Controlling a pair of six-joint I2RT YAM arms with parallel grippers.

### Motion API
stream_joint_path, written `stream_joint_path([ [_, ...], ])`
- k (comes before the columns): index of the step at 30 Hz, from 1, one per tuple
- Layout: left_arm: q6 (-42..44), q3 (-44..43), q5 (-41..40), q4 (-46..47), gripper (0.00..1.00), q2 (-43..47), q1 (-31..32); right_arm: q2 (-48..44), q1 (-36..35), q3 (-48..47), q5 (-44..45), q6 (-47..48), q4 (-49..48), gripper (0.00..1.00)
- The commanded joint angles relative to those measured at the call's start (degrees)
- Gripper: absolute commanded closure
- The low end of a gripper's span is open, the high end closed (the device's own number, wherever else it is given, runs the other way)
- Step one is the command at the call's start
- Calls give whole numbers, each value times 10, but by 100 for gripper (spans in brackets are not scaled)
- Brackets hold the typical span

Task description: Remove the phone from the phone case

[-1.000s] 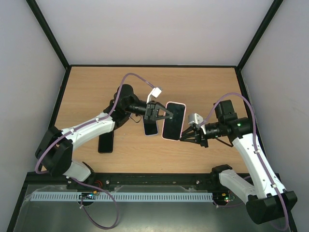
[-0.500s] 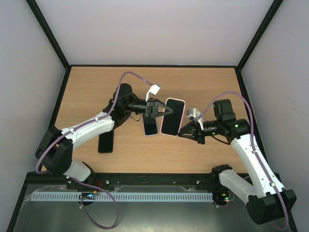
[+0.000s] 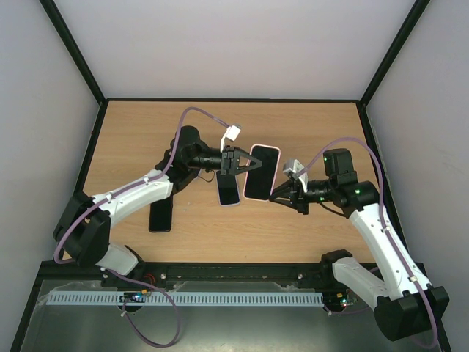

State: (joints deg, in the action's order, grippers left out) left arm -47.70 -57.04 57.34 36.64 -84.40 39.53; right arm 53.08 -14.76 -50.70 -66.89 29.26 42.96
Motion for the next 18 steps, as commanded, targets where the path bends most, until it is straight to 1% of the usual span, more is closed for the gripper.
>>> stream_joint_path([
  [1, -105, -18, 155, 72, 97, 29, 58, 21, 9, 6, 126, 42, -129, 87],
  [4, -118, -18, 157, 80, 97, 26, 58, 21, 9, 13, 144, 70, -134, 87],
  [7, -137, -17, 155, 90, 97, 26, 59, 23, 8, 17, 144, 117, -117, 86],
  [9, -143, -15, 156, 91, 97, 25, 59, 25, 8, 17, 150, 124, -119, 85],
  [14, -162, -15, 156, 98, 97, 18, 61, 22, 9, 15, 149, 179, -98, 84],
  [18, -195, -12, 158, 130, 97, 5, 63, 23, 9, 16, 155, 170, -110, 83],
])
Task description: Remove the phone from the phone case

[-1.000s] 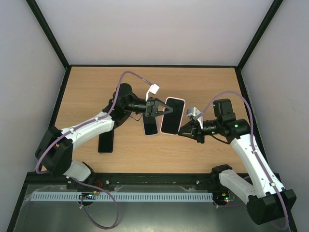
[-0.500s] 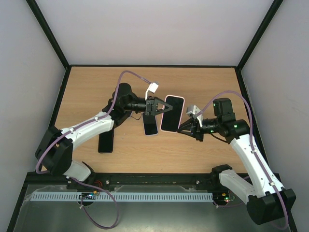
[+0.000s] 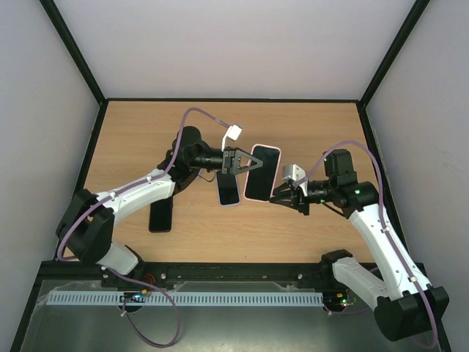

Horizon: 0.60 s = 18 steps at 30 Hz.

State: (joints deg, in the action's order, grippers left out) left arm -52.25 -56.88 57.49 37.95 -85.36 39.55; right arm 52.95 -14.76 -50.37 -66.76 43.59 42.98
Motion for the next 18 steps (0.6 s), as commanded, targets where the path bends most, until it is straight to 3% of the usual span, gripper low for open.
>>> stream_joint_path([
  [1, -163, -12, 157, 134, 97, 12, 64, 24, 8, 13, 155, 26, -112, 83],
  [9, -247, 0, 156, 241, 97, -6, 65, 21, 10, 31, 190, -25, -166, 83],
  [18, -258, -9, 155, 246, 97, -9, 65, 22, 9, 37, 194, -8, -176, 82],
])
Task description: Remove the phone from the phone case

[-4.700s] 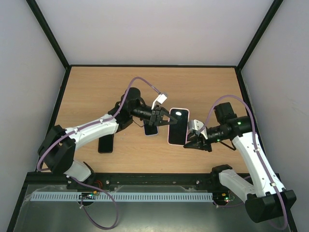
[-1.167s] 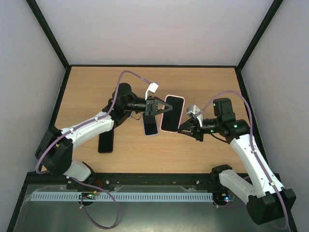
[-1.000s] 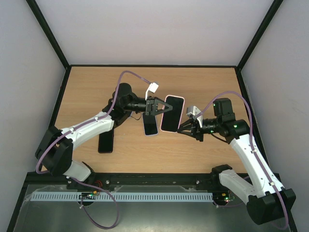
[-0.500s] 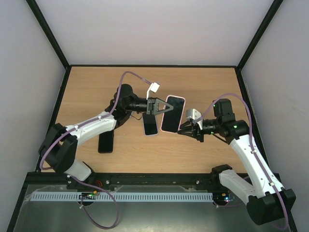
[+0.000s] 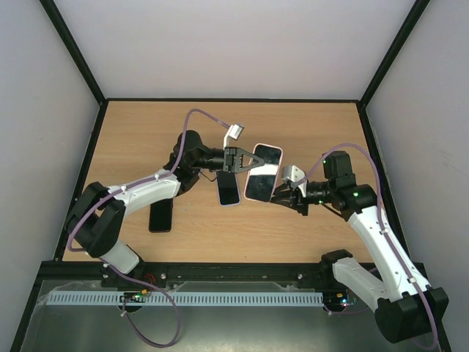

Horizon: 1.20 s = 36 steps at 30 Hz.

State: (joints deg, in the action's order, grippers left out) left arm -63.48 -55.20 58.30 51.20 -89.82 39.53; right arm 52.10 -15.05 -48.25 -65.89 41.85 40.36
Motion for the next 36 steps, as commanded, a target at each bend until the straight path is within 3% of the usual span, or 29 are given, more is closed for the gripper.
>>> stream_joint_path([
  [1, -144, -25, 147, 111, 97, 35, 65, 31, 12, 17, 186, 14, -148, 81],
  [5, -123, -28, 141, 88, 97, 41, 63, 32, 12, 11, 172, 47, -118, 77],
  [8, -64, -40, 134, 13, 97, 53, 61, 30, 12, 8, 173, 41, -109, 76],
  [12, 29, -58, 120, -112, 97, 67, 58, 24, 14, 5, 165, -14, -121, 76],
  [16, 90, -61, 102, -186, 97, 69, 55, 24, 24, -12, 102, -107, -144, 74],
  [24, 93, -30, 75, -150, 97, 77, 47, 26, 38, -42, 35, -274, -201, 67],
  [36, 66, 17, 41, -78, 97, 66, 47, 16, 47, -63, -59, -387, -243, 57],
])
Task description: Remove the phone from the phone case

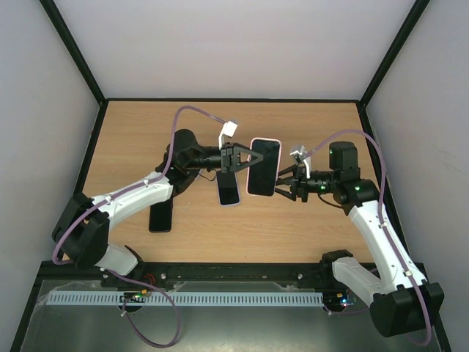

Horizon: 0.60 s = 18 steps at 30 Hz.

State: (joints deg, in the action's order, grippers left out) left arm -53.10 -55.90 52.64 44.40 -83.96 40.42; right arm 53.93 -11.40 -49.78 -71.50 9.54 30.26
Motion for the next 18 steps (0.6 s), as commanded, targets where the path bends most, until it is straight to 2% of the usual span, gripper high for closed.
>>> stream_joint_path([
  [1, -38, 26, 97, -10, 97, 7, 38, -2, 10, -51, -10, -71, -144, 55],
  [6, -19, 32, 91, -27, 97, 0, 38, -4, 13, -62, -56, -141, -189, 50],
  [10, -17, 30, 88, -29, 97, -10, 38, -4, 14, -71, -68, -205, -234, 50],
  [12, -12, 26, 84, -34, 97, -16, 37, -5, 14, -78, -78, -222, -246, 56],
  [18, 12, 13, 25, -73, 97, -14, 2, -19, 14, -79, -112, -233, -220, 91],
])
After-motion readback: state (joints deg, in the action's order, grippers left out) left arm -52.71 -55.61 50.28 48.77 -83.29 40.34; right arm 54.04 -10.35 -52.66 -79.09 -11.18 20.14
